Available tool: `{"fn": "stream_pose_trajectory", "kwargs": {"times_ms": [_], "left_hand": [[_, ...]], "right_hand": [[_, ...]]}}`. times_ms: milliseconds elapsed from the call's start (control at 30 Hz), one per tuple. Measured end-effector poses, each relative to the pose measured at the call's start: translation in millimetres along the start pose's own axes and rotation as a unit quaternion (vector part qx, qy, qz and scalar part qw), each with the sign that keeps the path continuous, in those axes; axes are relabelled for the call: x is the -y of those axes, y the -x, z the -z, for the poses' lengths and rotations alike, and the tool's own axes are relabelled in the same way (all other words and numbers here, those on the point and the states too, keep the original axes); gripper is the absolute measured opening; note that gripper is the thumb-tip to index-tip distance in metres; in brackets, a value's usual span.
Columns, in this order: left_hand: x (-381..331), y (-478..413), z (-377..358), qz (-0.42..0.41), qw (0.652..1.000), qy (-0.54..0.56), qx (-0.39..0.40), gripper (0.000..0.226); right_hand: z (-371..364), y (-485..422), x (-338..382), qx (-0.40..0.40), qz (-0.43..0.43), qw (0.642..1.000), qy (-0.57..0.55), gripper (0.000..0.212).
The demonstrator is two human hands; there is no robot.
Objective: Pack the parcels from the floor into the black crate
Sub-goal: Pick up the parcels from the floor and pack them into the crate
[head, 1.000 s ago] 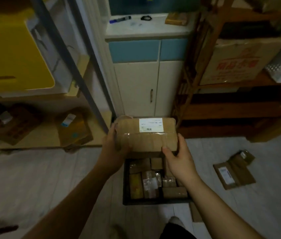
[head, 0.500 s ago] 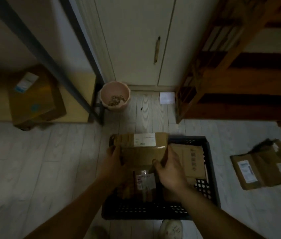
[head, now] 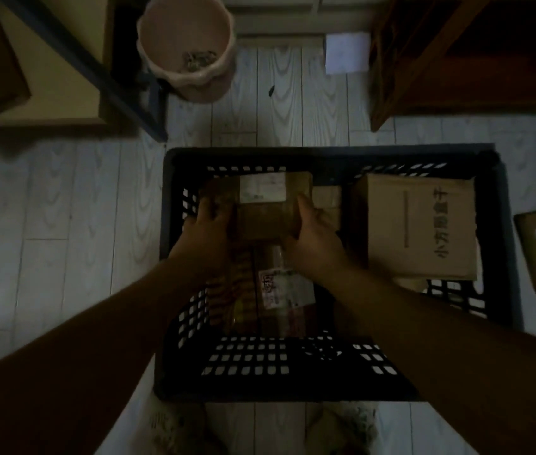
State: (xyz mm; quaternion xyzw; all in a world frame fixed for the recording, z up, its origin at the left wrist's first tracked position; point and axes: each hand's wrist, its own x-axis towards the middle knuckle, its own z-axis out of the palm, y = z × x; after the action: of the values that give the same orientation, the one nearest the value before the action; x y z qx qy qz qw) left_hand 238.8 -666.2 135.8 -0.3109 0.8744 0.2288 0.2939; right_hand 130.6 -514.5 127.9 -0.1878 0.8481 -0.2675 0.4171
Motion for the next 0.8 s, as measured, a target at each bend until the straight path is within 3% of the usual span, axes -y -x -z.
{"fn": "stream_pose_trajectory", "kwargs": {"times_ms": [167,333,433,567,667,800], "left_hand": [[9,-10,-3,-0.023,0.998,-0.050,-0.007,0.099],[5,-9,2,-0.022,0.997,-0.071,-0.011,0.098],[-7,5,23,-0.017,0.999,-0.047,-0.012,0.086],[-10,54,58,-0.029,0.999,-0.021,0.008,0.082],[-27,112,101,-0.017,0.999,0.040,0.013,0.073],[-66,205,170,-0.002,0.996,0.091,-0.002,0.075]], "right_hand": [[-14,-11,-3,-0.032,0.007,0.999,0.025,0.078],[0,-11,2,0.036,-0.018,0.999,0.018,0.080],[26,6,21,0.078,-0.034,0.996,0.031,0.082],[61,49,50,0.097,-0.030,0.993,0.065,0.074],[95,99,88,0.082,-0.028,0.996,0.005,0.061],[142,177,139,0.054,-0.013,0.998,-0.006,0.073]]}}
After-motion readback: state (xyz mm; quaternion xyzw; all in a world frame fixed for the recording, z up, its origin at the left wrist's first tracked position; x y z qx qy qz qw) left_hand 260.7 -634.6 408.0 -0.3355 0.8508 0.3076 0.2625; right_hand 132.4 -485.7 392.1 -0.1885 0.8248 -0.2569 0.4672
